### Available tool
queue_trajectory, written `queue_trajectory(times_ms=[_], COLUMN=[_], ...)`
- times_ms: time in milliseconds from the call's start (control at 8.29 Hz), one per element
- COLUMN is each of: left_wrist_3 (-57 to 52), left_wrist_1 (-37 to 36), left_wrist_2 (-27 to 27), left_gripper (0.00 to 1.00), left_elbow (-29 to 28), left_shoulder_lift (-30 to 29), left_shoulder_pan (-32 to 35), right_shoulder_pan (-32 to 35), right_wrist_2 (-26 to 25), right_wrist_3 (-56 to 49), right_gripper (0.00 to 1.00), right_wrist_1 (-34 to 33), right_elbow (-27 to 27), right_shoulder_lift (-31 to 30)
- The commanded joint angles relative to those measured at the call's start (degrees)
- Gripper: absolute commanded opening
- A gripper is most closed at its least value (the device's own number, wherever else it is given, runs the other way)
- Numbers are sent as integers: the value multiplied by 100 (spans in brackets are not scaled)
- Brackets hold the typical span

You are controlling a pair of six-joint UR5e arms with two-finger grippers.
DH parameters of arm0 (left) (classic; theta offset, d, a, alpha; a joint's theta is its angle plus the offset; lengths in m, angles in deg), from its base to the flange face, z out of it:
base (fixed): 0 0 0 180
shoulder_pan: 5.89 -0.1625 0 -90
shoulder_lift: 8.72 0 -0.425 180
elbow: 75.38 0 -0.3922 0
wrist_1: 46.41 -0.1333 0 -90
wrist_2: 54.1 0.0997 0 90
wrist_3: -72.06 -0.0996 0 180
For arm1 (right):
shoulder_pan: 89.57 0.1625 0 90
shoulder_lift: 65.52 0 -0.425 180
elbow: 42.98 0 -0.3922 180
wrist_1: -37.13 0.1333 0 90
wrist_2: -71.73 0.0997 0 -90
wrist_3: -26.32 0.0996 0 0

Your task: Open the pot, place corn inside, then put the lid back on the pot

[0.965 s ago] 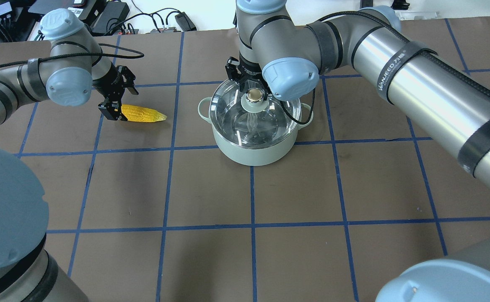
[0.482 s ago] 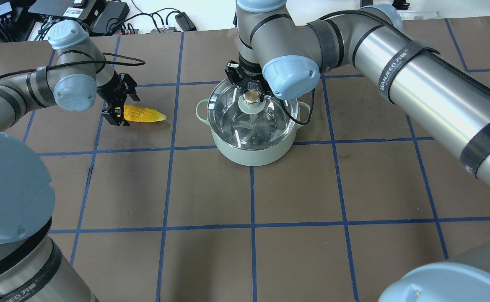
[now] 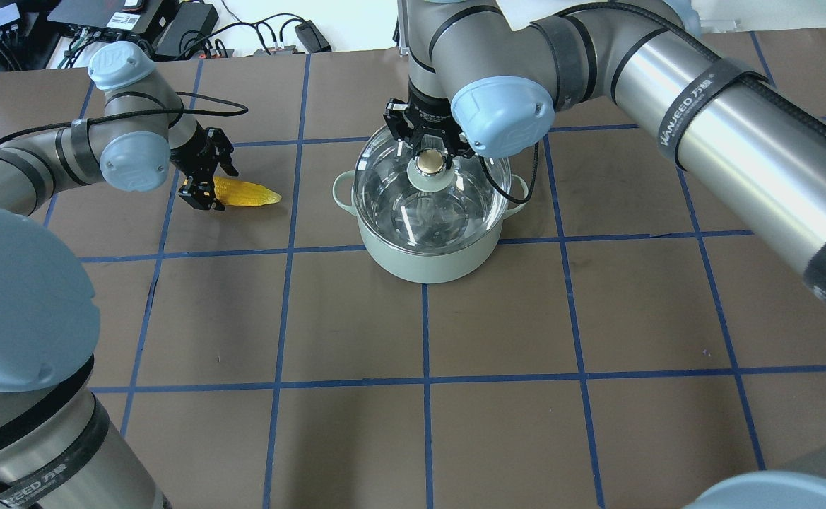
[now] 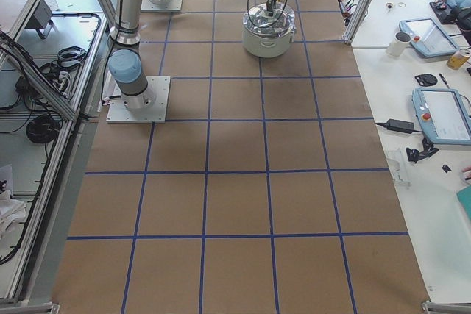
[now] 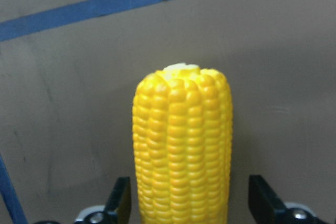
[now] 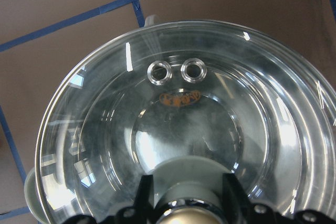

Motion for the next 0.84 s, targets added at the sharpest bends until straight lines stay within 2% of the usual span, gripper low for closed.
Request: queue_trajectory(times_ms=[0,121,482,723], left_wrist_3=[-70,-62,34,288], left_wrist_1=[-33,-24,46,604], left_wrist_2=[-4,-22,22,66], left_gripper=[21,0,0,0], left_elbow=[8,8,8,17], left_shoulder_lift=[-16,1,272,798], left_shoulder_pan=[0,0,9,9], right_shoulder_pan=[-140,-341,-1358,-2070], right_wrist_2=[114,114,115,-130], right_wrist_3=[-312,-610,-2259,-3585], right_gripper=[31,31,31,31], right_wrist_1=[373,689,1734,2141], right_elbow=[119,207,217,208], right_shoulder_lift=[-210,-359,-930,-1238])
